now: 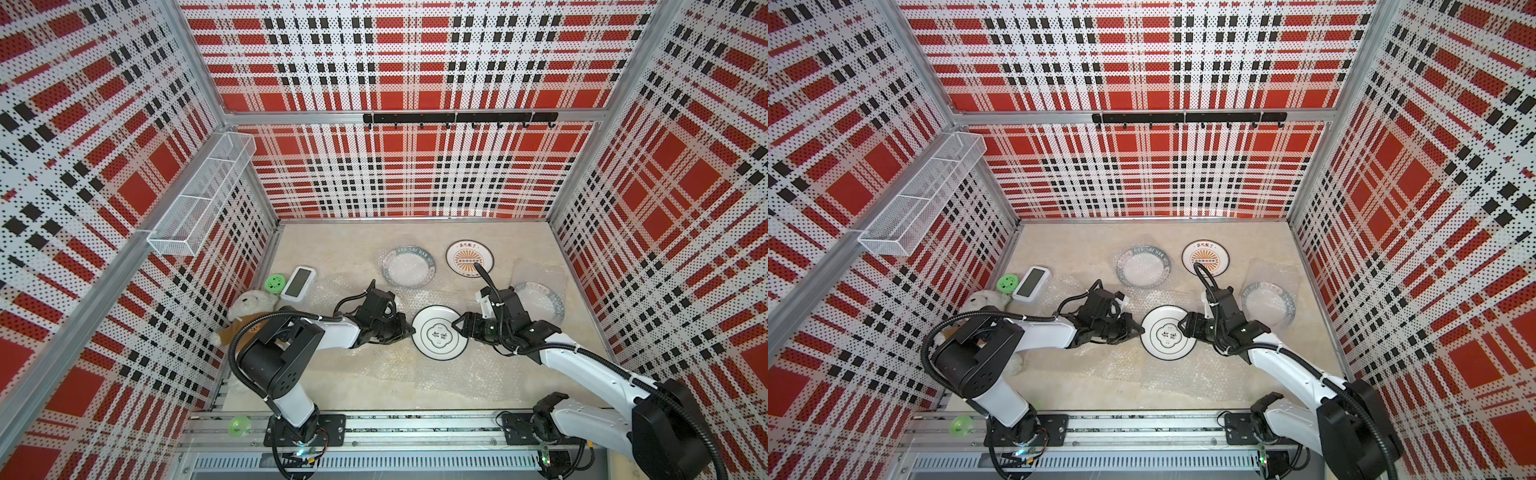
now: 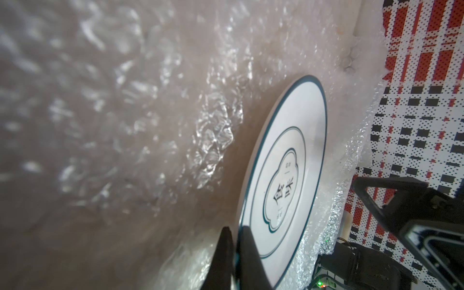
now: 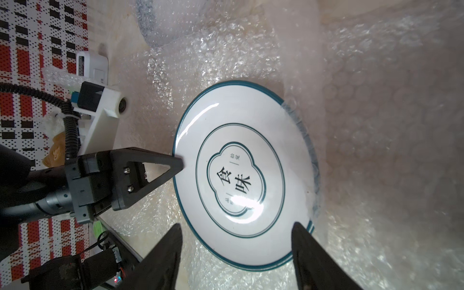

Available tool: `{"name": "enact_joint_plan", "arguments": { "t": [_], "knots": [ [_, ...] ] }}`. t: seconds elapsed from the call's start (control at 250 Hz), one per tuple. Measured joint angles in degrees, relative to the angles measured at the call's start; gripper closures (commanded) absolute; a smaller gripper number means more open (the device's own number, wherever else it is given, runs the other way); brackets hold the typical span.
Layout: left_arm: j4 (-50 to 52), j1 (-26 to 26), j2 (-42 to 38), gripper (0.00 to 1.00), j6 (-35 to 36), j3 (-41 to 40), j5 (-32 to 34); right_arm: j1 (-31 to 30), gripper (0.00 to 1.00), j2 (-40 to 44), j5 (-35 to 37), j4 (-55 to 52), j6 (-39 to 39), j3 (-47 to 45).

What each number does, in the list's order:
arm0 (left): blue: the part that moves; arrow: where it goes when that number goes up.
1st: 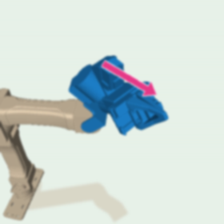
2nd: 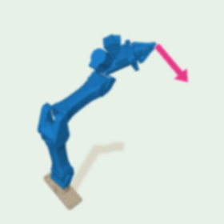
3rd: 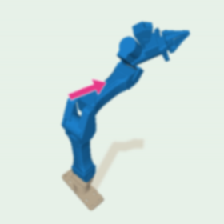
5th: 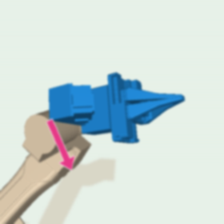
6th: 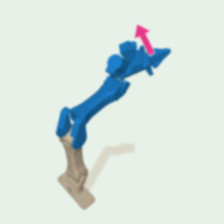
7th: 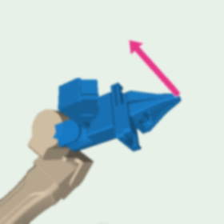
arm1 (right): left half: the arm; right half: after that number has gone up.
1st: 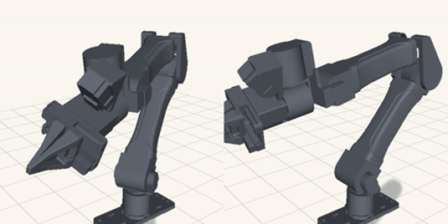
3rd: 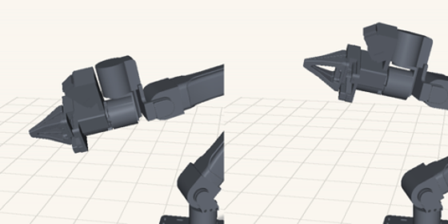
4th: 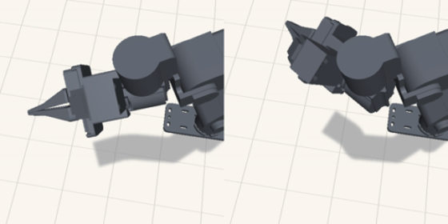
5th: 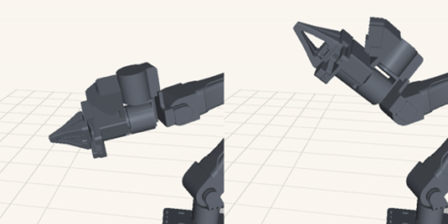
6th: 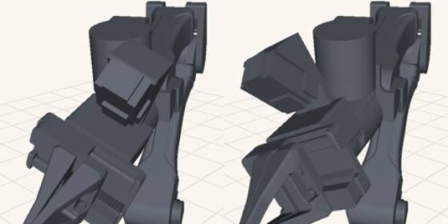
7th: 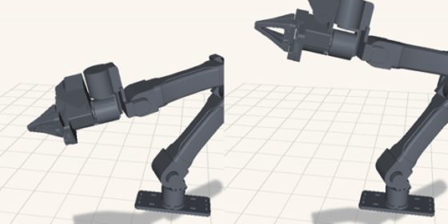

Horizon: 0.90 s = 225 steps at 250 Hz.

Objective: Unpack dinner plates from bubble wrap
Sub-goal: Pick up the plate from the bubble wrap.

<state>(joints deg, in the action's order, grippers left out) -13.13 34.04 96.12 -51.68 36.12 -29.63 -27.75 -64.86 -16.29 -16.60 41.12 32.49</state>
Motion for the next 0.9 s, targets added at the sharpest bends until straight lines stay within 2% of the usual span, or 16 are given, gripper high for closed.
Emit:
{"name": "enact_joint_plan", "arguments": {
  "t": [0.28, 0.608, 0.704, 0.82, 0.9],
  "knots": [
    [-4.35, -1.95, -1.31, 1.00, -3.52, -3.26, -2.78, 2.99, 0.28, 0.00, -1.46, -0.48, -1.11, -0.02],
    [-0.74, -5.64, -14.64, 1.00, -5.01, -5.33, -3.17, 5.97, 0.15, 0.94, -5.90, -1.01, -2.01, 1.42],
    [0.02, -6.71, -17.11, 1.00, -5.14, -5.33, -3.63, 6.03, 0.20, 1.66, -8.50, 0.37, -1.53, 1.79],
    [0.94, -7.37, -18.69, 1.00, -5.46, -5.20, -4.28, 6.03, 0.35, 1.73, -11.19, 2.03, -0.28, 2.25],
    [1.22, -7.39, -18.97, 1.00, -5.79, -4.90, -4.76, 6.03, 0.41, 1.73, -12.33, 3.13, 0.02, 2.47]
  ]
}}
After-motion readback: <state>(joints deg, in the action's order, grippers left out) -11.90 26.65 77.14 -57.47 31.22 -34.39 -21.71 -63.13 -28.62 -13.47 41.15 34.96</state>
